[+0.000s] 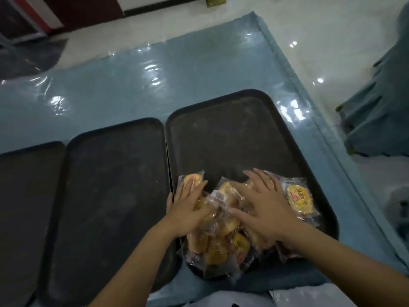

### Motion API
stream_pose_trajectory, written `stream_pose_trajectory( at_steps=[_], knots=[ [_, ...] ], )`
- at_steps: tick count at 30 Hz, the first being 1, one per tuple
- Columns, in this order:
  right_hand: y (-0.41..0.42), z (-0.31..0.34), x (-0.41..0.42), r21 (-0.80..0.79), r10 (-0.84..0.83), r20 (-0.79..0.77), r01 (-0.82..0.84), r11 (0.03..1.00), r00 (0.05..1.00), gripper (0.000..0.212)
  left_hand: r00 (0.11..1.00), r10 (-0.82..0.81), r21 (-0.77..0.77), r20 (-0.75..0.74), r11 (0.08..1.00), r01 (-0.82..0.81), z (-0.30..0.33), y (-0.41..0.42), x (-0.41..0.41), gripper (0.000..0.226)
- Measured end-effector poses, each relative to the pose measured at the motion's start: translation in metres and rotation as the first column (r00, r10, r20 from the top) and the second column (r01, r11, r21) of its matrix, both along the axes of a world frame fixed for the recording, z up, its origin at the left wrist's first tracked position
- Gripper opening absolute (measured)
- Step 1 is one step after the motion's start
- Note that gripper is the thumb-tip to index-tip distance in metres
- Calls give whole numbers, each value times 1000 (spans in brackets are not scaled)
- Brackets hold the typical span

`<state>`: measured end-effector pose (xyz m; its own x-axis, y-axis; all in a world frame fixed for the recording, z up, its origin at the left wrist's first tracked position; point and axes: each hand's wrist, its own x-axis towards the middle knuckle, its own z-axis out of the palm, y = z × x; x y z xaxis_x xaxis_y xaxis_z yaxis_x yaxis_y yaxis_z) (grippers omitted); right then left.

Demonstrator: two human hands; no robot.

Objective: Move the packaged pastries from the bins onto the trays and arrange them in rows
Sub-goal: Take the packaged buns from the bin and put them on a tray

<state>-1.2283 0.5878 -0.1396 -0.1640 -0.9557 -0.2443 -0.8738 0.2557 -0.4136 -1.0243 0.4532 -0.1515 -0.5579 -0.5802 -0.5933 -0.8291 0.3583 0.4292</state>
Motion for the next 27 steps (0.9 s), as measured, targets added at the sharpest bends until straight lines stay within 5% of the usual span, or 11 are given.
stream_pose_trajectory(
  at_steps=[3,12,17,22,27],
  knots=[
    [-13,-32,3,128,53,-59,-45,991,997,75,970,219,-91,-105,969,-228,-28,11,-1,58],
    [15,-60,5,81,90,-135,-80,993,987,69,980,90,-261,-177,956,-135,-59,46,11,69],
    [19,-51,8,128,74,-123,-58,990,990,63,971,105,-175,-214,974,-143,-55,47,13,68],
    [12,-25,26,-6,-104,-74,104,995,992,62,945,160,-38,-287,983,-178,-32,31,26,65],
    [13,29,109,-251,-293,243,351,902,925,52,740,391,235,-547,920,-313,14,34,102,63]
  ],
)
